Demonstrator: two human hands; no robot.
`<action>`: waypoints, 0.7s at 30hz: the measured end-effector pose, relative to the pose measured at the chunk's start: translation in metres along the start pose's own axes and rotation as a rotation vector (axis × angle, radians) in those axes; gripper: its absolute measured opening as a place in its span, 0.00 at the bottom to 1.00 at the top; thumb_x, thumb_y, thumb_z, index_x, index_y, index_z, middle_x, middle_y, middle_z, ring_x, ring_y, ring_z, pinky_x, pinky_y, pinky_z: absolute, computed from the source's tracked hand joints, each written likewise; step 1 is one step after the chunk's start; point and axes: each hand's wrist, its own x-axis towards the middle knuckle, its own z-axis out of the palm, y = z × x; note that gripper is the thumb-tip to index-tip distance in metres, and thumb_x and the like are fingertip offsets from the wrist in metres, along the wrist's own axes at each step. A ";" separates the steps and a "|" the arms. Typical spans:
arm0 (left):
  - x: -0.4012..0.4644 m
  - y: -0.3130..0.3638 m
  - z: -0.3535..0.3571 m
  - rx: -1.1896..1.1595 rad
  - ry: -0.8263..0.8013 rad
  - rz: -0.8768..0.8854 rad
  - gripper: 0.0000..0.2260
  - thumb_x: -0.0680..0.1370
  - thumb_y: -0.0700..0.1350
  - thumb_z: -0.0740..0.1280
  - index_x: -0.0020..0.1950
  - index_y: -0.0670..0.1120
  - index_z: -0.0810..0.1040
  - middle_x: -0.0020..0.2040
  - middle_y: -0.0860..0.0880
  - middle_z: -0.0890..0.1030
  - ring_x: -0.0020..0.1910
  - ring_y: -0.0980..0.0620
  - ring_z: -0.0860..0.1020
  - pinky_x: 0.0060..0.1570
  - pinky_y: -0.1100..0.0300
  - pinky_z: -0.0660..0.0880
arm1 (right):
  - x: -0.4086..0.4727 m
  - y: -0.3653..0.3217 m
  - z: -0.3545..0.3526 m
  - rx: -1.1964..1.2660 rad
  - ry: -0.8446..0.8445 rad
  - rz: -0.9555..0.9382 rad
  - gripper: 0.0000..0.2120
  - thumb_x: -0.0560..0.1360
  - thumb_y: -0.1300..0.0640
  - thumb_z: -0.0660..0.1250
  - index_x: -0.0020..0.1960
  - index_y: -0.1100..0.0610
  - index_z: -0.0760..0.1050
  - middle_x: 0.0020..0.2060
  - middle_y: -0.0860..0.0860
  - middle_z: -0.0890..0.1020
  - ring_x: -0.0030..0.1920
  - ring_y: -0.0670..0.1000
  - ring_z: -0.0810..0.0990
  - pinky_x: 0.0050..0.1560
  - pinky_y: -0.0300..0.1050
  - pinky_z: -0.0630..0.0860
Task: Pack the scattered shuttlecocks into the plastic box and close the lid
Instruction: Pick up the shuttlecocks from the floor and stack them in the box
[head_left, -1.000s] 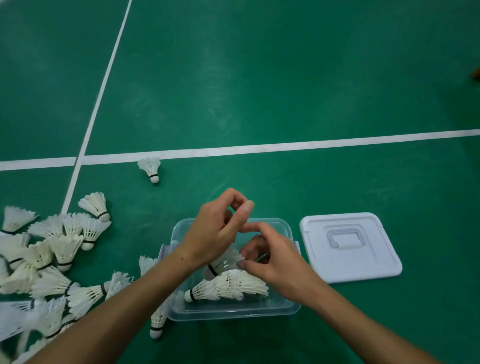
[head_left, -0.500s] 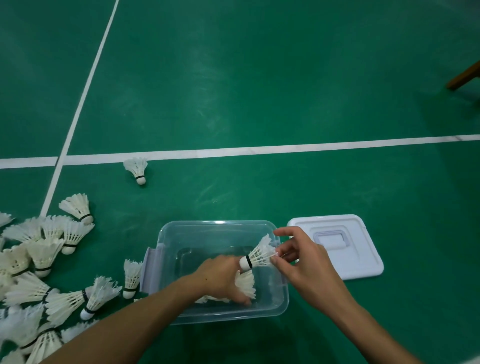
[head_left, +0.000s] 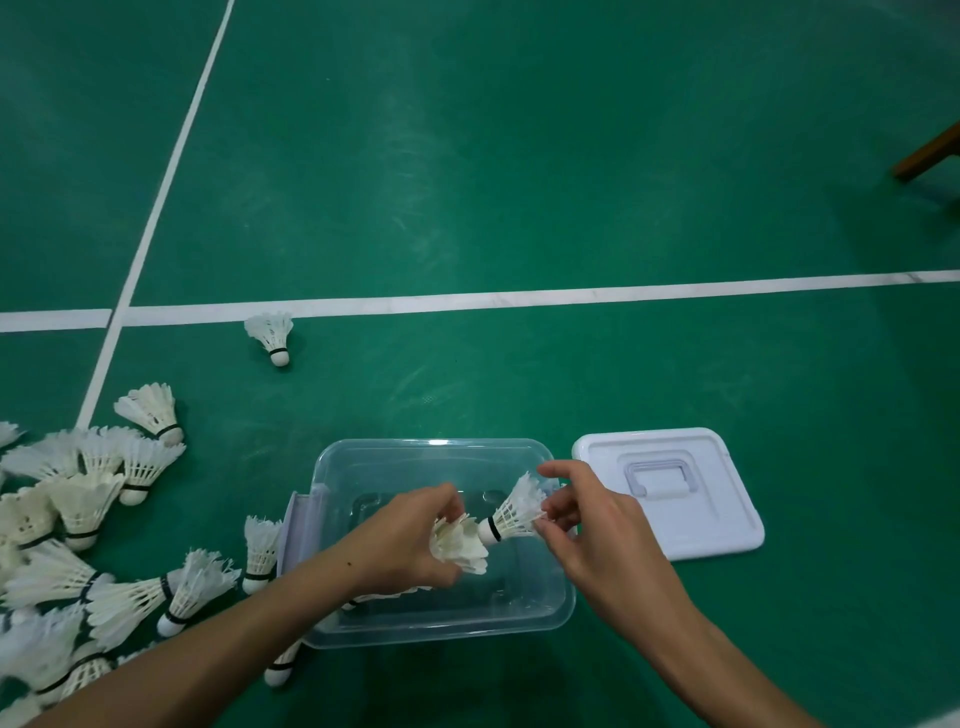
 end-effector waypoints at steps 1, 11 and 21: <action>-0.002 -0.001 -0.001 -0.010 0.008 0.007 0.21 0.67 0.52 0.78 0.54 0.54 0.72 0.49 0.58 0.78 0.47 0.52 0.78 0.46 0.57 0.76 | 0.000 -0.001 0.006 -0.010 -0.015 -0.014 0.21 0.79 0.58 0.73 0.69 0.48 0.72 0.42 0.36 0.80 0.47 0.45 0.82 0.52 0.45 0.79; -0.001 -0.014 0.009 -0.123 0.015 -0.011 0.22 0.67 0.59 0.79 0.57 0.59 0.76 0.53 0.60 0.83 0.51 0.59 0.82 0.53 0.55 0.80 | 0.011 -0.002 0.050 0.077 -0.252 0.113 0.25 0.79 0.62 0.72 0.71 0.47 0.69 0.44 0.47 0.82 0.45 0.45 0.82 0.51 0.42 0.81; 0.014 -0.013 0.038 0.045 -0.104 -0.057 0.28 0.71 0.59 0.79 0.70 0.58 0.79 0.60 0.52 0.68 0.60 0.52 0.73 0.66 0.56 0.72 | 0.016 -0.006 0.008 -0.057 -0.335 0.111 0.31 0.78 0.58 0.75 0.77 0.45 0.66 0.62 0.48 0.82 0.59 0.45 0.82 0.64 0.44 0.79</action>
